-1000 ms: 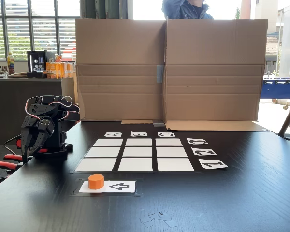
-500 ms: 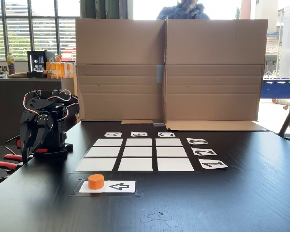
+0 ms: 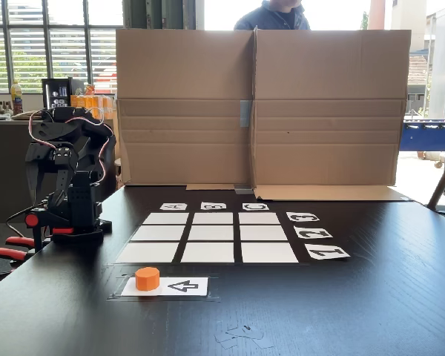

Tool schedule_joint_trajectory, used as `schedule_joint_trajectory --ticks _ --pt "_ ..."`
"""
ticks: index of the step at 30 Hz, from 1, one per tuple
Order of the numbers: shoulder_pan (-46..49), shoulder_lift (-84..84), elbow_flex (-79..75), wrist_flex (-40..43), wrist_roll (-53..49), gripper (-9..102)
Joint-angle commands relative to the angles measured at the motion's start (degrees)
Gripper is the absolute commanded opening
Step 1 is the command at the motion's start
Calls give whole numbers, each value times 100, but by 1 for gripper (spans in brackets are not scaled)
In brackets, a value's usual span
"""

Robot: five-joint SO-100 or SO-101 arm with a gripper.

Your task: Pick up the round, orange token and place it in the grid on square A1.

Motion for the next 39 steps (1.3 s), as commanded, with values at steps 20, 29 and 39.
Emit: schedule_joint_trajectory --ticks 20,29,39 --pt "-1758 -3041 -2865 1134 413 20" --pt "-2153 -4210 -3612 1134 598 20" --pt "-2514 -5555 -4702 1134 747 27"
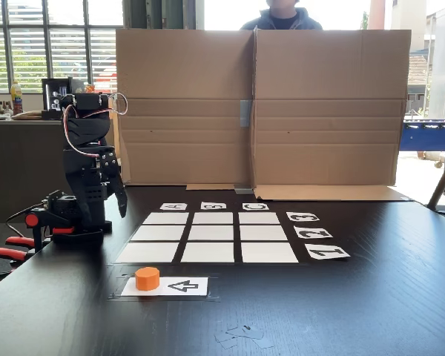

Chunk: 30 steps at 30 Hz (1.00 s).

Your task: Pick up the round, orange token and place it in the grid on square A1.

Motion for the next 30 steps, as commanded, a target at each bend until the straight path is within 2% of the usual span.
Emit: schedule_joint_trajectory --ticks 1,9,30 --pt "-149 -325 -501 26 79 27" --pt "-475 -1494 -1424 18 387 31" --pt "-1002 -3129 -2364 -9 580 34"
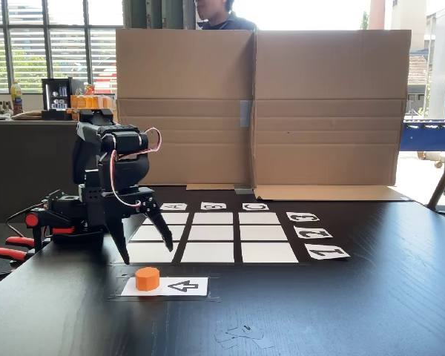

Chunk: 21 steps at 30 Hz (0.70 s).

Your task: Pick up the round, orange token and place it in the grid on square A1.

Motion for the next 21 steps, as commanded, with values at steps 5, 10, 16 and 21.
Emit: schedule_joint_trajectory --ticks 5,10,16,21 --pt "-53 -431 -598 0 88 34" --pt "-62 -694 -756 -18 105 34" --pt "-62 -844 -949 -26 114 34" --pt "-53 -976 -1134 -26 132 34"
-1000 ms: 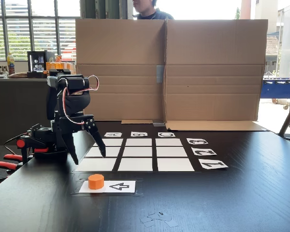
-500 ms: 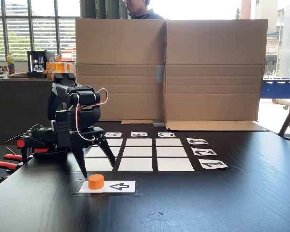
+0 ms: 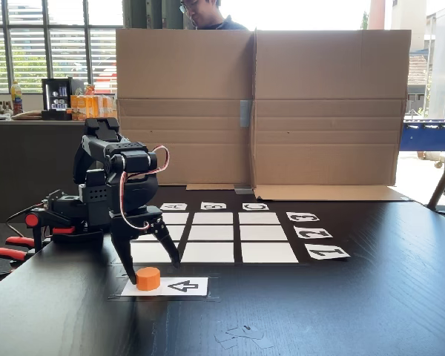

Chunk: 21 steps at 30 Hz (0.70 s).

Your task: Pick up the round, orange token and place it in the grid on square A1.

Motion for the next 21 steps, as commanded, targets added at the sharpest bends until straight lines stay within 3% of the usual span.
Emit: schedule_joint_trajectory --ticks 1,10,21 --pt "-26 -26 -272 -26 62 34" --pt "0 -167 -413 -35 62 31" --pt "-35 -185 -457 -35 105 16"
